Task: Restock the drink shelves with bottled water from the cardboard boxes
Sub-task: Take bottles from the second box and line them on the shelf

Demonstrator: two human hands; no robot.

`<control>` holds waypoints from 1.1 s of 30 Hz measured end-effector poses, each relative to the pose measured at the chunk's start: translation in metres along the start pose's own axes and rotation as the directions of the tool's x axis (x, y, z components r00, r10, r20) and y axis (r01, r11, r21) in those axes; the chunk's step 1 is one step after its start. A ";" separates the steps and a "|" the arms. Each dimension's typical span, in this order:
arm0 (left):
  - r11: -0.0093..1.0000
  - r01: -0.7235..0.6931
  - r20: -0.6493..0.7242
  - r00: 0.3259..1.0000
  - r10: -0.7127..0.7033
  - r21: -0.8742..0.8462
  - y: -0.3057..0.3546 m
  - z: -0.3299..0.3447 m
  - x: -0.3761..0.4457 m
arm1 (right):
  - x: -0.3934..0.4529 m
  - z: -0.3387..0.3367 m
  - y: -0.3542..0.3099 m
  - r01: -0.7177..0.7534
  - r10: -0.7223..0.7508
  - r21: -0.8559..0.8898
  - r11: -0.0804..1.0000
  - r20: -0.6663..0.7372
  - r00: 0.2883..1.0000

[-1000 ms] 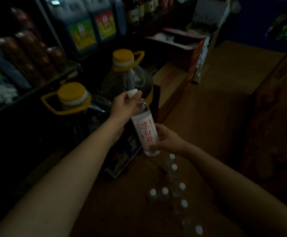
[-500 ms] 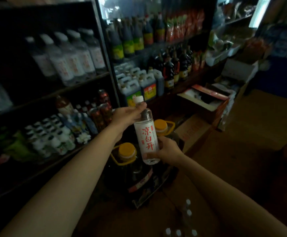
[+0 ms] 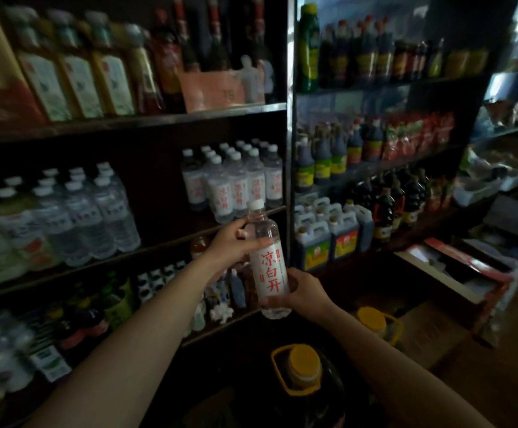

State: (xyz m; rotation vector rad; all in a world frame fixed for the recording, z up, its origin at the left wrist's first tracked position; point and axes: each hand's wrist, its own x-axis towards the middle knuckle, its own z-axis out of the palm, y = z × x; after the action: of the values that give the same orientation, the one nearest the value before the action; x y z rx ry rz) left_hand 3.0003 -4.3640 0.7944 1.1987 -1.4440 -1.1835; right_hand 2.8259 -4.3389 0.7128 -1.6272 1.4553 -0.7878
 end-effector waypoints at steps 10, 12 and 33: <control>0.989 -0.076 -0.085 0.993 0.087 0.123 0.002 -0.117 0.076 | 0.123 0.081 -0.078 0.082 -0.089 -0.099 0.992 -0.069 0.994; 0.977 -0.104 -0.105 0.987 0.125 0.188 -0.003 -0.132 0.090 | 0.142 0.095 -0.086 0.083 -0.092 -0.089 0.993 -0.100 0.991; 0.933 -0.030 -0.258 0.957 0.130 0.359 -0.069 -0.226 0.232 | 0.322 0.165 -0.102 0.076 -0.078 -0.025 0.997 -0.070 0.994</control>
State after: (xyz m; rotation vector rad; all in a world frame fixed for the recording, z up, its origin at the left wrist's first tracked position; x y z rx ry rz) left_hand 3.2002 -4.6273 0.7729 1.4672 -1.5094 -0.6800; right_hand 3.0649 -4.6292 0.7025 -1.6965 1.4626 -0.8836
